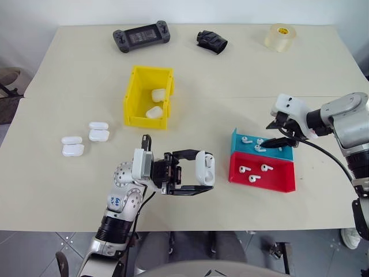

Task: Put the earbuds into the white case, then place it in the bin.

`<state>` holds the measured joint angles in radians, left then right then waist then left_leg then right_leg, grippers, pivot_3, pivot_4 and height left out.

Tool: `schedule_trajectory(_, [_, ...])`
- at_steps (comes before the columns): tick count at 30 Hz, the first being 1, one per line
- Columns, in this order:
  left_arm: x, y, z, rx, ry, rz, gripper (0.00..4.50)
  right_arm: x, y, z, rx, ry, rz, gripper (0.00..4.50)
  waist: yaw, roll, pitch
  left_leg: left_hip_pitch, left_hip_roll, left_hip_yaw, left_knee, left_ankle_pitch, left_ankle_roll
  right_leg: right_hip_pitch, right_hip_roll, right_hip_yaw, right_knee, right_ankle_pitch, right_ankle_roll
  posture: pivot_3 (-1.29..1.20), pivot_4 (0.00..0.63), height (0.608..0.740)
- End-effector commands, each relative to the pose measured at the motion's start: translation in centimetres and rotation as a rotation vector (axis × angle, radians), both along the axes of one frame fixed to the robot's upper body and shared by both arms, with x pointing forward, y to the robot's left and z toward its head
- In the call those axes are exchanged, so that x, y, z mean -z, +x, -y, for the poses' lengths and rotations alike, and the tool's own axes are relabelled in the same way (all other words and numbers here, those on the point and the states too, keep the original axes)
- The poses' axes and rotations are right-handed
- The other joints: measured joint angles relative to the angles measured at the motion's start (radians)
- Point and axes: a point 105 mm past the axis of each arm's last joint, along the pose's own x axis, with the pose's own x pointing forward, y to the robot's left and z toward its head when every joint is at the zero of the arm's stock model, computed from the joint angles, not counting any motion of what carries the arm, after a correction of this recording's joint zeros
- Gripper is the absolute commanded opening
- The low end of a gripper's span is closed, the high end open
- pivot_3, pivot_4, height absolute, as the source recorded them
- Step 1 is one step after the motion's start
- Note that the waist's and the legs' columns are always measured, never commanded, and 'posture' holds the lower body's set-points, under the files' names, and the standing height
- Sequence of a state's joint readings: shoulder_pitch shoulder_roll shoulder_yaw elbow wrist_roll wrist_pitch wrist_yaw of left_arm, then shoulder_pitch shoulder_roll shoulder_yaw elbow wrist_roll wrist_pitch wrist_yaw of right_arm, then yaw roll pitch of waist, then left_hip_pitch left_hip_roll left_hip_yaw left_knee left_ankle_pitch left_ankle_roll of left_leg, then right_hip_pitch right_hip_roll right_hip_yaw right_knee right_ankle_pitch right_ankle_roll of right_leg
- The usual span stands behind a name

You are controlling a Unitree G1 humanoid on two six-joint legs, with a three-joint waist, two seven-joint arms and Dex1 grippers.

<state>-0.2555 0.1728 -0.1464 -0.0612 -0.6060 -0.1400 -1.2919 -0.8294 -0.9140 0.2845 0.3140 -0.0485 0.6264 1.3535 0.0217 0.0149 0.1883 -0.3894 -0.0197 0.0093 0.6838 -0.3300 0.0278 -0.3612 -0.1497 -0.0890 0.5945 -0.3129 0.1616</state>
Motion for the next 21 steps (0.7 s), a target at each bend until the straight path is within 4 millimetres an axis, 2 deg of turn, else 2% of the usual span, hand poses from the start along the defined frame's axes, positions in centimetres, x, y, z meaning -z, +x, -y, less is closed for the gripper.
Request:
schedule_trajectory(1, [-0.20, -0.23, 0.19, 0.007, -0.010, 0.007, 2.80, -0.74, 0.00, -0.30, -0.001, 0.021, 0.028, 2.22, 0.000, 0.000, 0.000, 0.000, 0.000, 0.000, 0.000, 0.000, 0.000, 0.000, 0.000, 0.000, 0.000, 0.000, 0.000, 0.00, 0.150, 0.740])
schedule_trajectory(2, [-0.19, -0.23, 0.20, 0.008, -0.010, 0.006, 2.80, -0.65, -0.02, -0.27, 0.008, 0.022, 0.023, 1.89, 0.000, 0.000, 0.000, 0.000, 0.000, 0.000, 0.000, 0.000, 0.000, 0.000, 0.000, 0.000, 0.000, 0.000, 0.000, 0.00, 0.150, 0.740])
schedule_trajectory(9, [-0.18, -0.24, 0.24, 0.011, -0.015, 0.003, 2.80, 0.09, 0.08, -0.16, 0.069, 0.026, 0.012, 1.89, 0.000, 0.000, 0.000, 0.000, 0.000, 0.000, 0.000, 0.000, 0.000, 0.000, 0.000, 0.000, 0.000, 0.000, 0.000, 0.00, 0.150, 0.740])
schedule_trajectory(21, [0.05, -0.34, 0.23, 0.015, -0.015, 0.001, 2.80, -0.24, 0.10, -0.60, 0.117, 0.070, 0.017, 1.89, 0.000, 0.000, 0.000, 0.000, 0.000, 0.000, 0.000, 0.000, 0.000, 0.000, 0.000, 0.000, 0.000, 0.000, 0.000, 0.00, 0.150, 0.740])
